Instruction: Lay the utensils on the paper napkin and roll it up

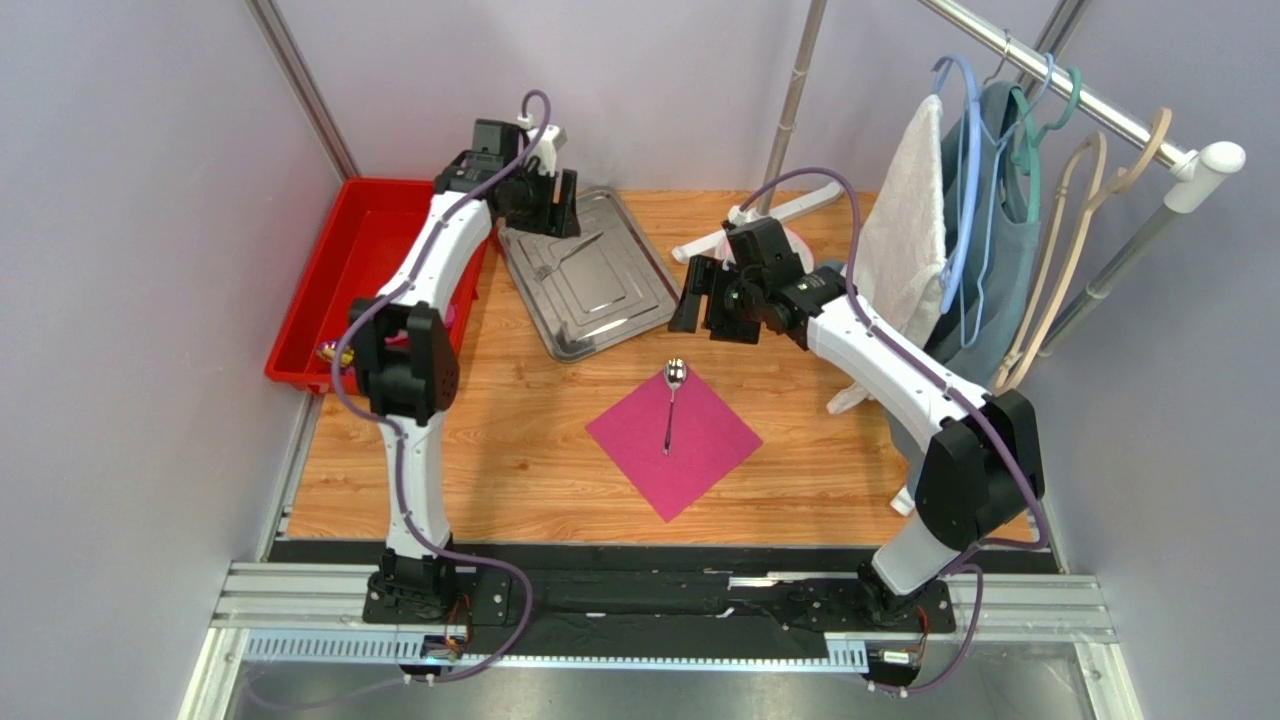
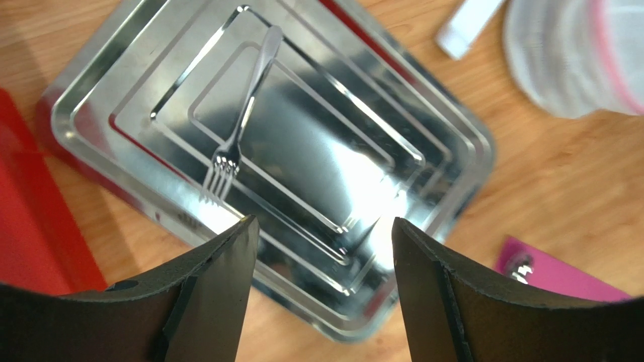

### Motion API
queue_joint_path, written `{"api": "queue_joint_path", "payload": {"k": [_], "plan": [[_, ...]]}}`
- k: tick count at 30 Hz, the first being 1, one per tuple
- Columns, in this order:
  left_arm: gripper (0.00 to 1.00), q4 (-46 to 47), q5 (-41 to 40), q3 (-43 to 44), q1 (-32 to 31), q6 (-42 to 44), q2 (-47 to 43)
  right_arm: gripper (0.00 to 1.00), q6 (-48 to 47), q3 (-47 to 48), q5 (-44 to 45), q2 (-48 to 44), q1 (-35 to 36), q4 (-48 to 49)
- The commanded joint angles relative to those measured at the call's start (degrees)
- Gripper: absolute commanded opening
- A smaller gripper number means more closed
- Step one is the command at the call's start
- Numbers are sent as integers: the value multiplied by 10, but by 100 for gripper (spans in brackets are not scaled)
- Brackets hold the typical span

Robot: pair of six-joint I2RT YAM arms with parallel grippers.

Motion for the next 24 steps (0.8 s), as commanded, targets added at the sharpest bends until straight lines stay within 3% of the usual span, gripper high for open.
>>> {"api": "queue_joint_path", "payload": {"k": [1, 6, 18, 24], "plan": [[73, -79, -26, 129, 3, 62, 110, 72, -41, -20, -44, -27, -6, 23], [73, -58, -60, 207, 3, 83, 199, 71, -29, -49, -95, -37, -28, 43], [72, -55, -58, 318, 0, 146, 314, 71, -8, -57, -112, -37, -64, 50], [64, -96, -108, 341, -6, 222, 355, 71, -3, -64, -115, -40, -77, 49]]}}
